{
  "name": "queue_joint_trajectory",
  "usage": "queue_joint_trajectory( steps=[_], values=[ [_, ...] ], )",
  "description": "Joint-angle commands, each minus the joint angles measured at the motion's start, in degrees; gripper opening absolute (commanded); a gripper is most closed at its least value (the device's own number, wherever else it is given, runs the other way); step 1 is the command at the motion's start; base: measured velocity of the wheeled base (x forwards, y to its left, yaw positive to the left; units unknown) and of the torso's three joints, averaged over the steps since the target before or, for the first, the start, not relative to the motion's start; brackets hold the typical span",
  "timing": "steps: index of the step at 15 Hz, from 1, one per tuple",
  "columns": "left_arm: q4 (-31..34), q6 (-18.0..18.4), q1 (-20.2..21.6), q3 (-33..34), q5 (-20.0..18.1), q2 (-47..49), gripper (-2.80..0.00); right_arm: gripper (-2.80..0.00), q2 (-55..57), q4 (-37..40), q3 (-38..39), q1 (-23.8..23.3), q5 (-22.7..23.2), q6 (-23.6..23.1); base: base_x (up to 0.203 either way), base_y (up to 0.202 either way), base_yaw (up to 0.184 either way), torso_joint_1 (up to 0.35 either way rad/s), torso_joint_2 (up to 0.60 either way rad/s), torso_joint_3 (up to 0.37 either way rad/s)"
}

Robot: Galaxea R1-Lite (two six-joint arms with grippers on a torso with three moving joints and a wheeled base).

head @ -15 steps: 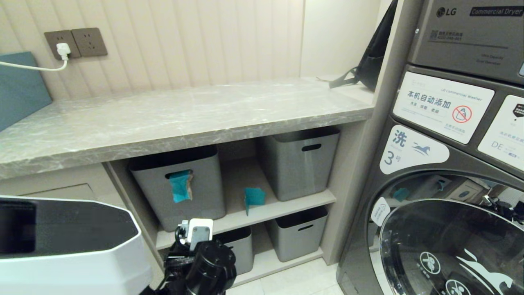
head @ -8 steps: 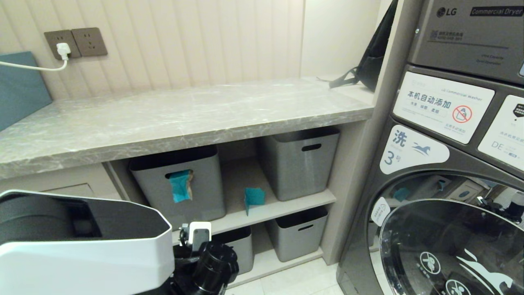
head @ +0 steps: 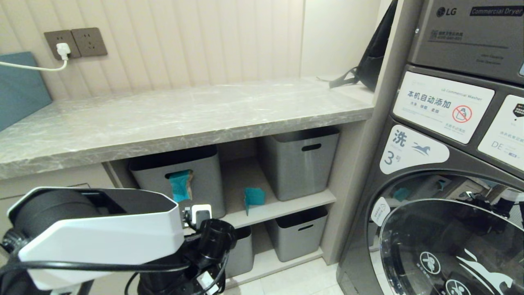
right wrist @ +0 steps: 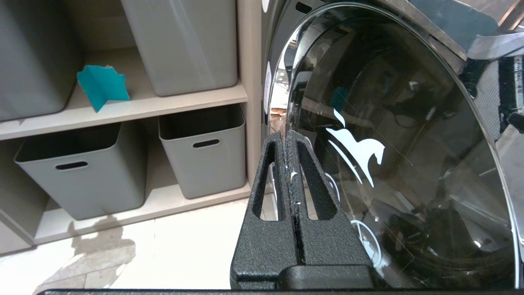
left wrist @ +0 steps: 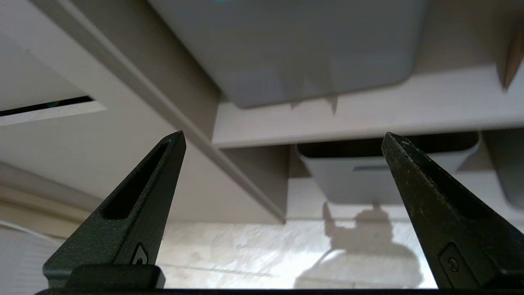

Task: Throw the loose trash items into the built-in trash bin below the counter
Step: Pick up the garbage

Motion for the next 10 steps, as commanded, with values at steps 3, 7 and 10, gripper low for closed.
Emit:
queue_joint_trajectory(
  steps=[3, 7, 10],
  values=[
    [-2.8, 1.2, 0.6, -7.0, -0.7, 4.2, 0.00, -2.80, -0.1, 0.0, 0.0, 0.0, 0.0, -0.1, 0.000, 0.000, 0.000, 0.000, 0.00, 0.000],
    [-5.8, 7.2, 3.2, -12.4, -1.0, 6.2, 0.00, -2.80, -0.1, 0.0, 0.0, 0.0, 0.0, -0.1, 0.000, 0.000, 0.000, 0.000, 0.00, 0.000],
    [-6.0, 7.6, 4.4, -12.3, -1.2, 5.4, 0.00, -2.80, -0.1, 0.0, 0.0, 0.0, 0.0, 0.0, 0.000, 0.000, 0.000, 0.000, 0.00, 0.000]
  ],
)
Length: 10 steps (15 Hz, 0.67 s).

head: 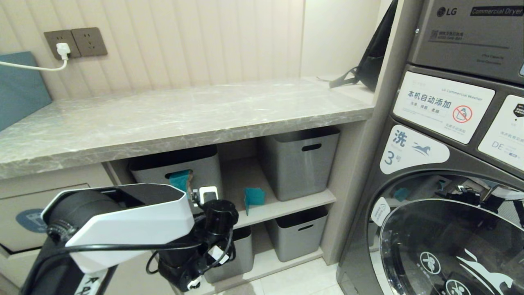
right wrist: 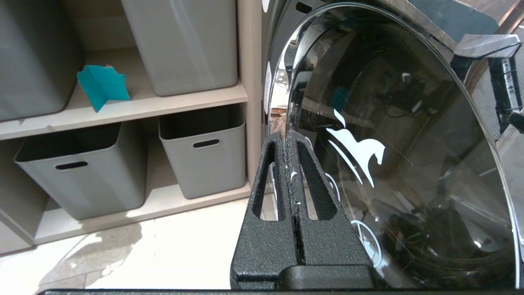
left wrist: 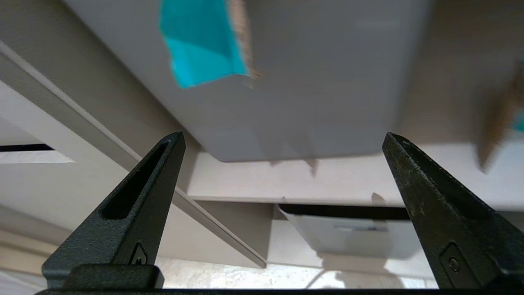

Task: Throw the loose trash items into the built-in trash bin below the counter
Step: Pick up the garbage

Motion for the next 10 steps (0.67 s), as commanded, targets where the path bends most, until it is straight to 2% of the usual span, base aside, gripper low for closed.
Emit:
queue_joint_trajectory(
  steps=[1, 2, 4, 7, 10],
  values=[
    [-0.4, 0.0, 0.7, -0.6, -1.0, -0.1, 0.00, -2.80, -0.1, 0.0, 0.0, 0.0, 0.0, 0.0, 0.000, 0.000, 0.000, 0.000, 0.00, 0.000],
    [-0.5, 0.2, 1.3, -0.9, -2.6, -0.1, 0.00, -2.80, -0.1, 0.0, 0.0, 0.0, 0.1, 0.0, 0.000, 0.000, 0.000, 0.000, 0.00, 0.000],
    [-1.6, 2.6, 1.9, -0.8, -2.9, -0.2, 0.00, -2.80, -0.1, 0.0, 0.0, 0.0, 0.1, 0.0, 0.000, 0.000, 0.000, 0.000, 0.00, 0.000],
    [-9.2, 8.3, 1.9, -1.5, -3.2, -0.3, 0.00, -2.80, -0.1, 0.0, 0.0, 0.0, 0.1, 0.0, 0.000, 0.000, 0.000, 0.000, 0.00, 0.000],
    [-10.1, 9.2, 2.6, -2.4, -4.1, 0.2, 0.00, -2.80, 0.0, 0.0, 0.0, 0.0, 0.0, 0.0, 0.000, 0.000, 0.000, 0.000, 0.00, 0.000]
  ],
)
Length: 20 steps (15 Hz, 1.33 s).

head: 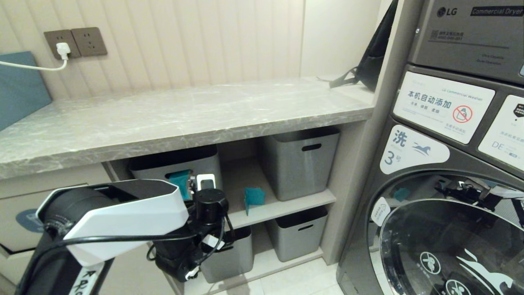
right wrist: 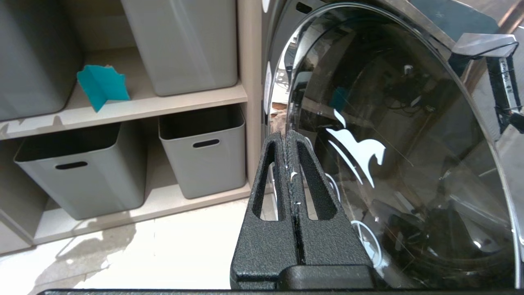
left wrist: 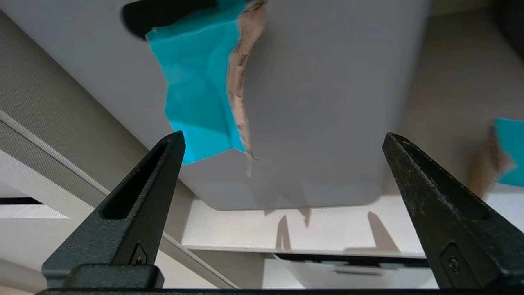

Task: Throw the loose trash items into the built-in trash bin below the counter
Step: Pick up the garbage

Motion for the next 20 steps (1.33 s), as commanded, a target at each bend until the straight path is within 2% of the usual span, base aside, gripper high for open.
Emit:
queue_joint_trajectory(
  steps=[1, 19, 20],
  values=[
    [-0.6, 0.1, 0.1, -0.2, 0.2, 0.1, 0.00, -2.80, -0.1, 0.0, 0.0, 0.0, 0.1, 0.0, 0.000, 0.000, 0.000, 0.000, 0.00, 0.000],
    [-0.5, 0.3, 4.3, -2.3, -1.5, 2.7, 0.00, -2.80, -0.1, 0.0, 0.0, 0.0, 0.0, 0.0, 0.000, 0.000, 0.000, 0.000, 0.00, 0.000],
    [-0.5, 0.3, 4.3, -2.9, -1.5, 2.8, -2.80, -2.80, -0.1, 0.0, 0.0, 0.0, 0.0, 0.0, 0.000, 0.000, 0.000, 0.000, 0.00, 0.000]
  ],
)
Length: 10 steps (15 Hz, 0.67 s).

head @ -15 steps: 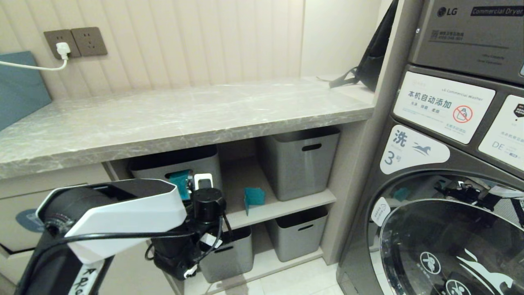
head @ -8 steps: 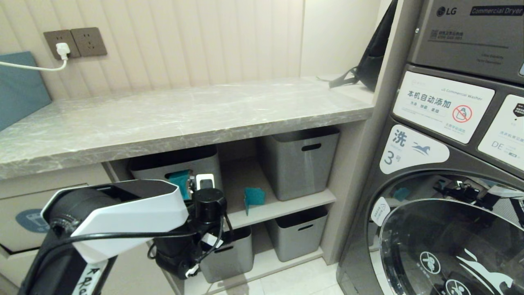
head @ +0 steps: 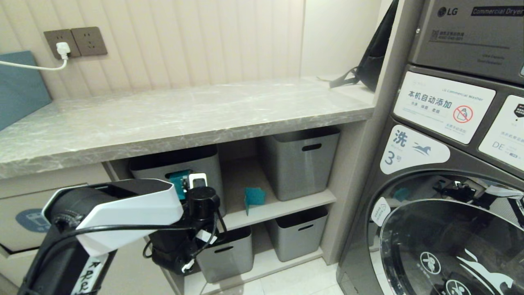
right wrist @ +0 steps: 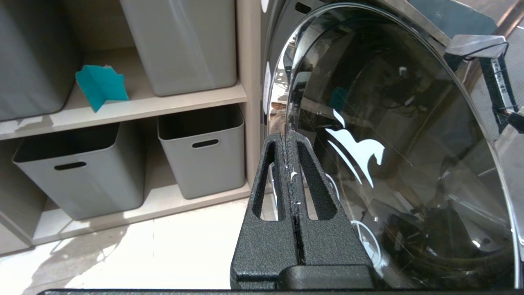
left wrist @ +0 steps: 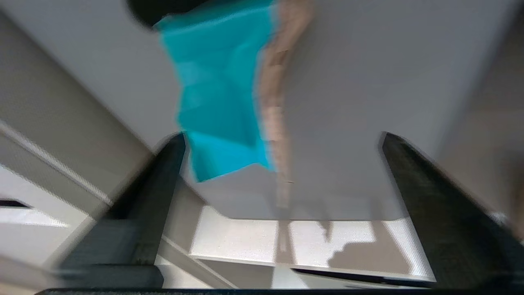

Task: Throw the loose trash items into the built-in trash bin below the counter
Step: Pick up the garbage

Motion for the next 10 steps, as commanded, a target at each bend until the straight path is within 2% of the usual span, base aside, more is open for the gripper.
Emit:
queue_joint_trajectory(
  steps=[1, 10],
  values=[
    [-0.4, 0.6, 0.3, -1.0, 0.3, 0.3, -2.80, -2.80, -0.1, 0.0, 0.0, 0.0, 0.0, 0.0, 0.000, 0.000, 0.000, 0.000, 0.00, 0.000],
    [-0.3, 1.5, 1.1, -3.4, 0.2, 1.1, -2.80, -2.80, -0.1, 0.0, 0.0, 0.0, 0.0, 0.0, 0.000, 0.000, 0.000, 0.000, 0.00, 0.000]
  ],
)
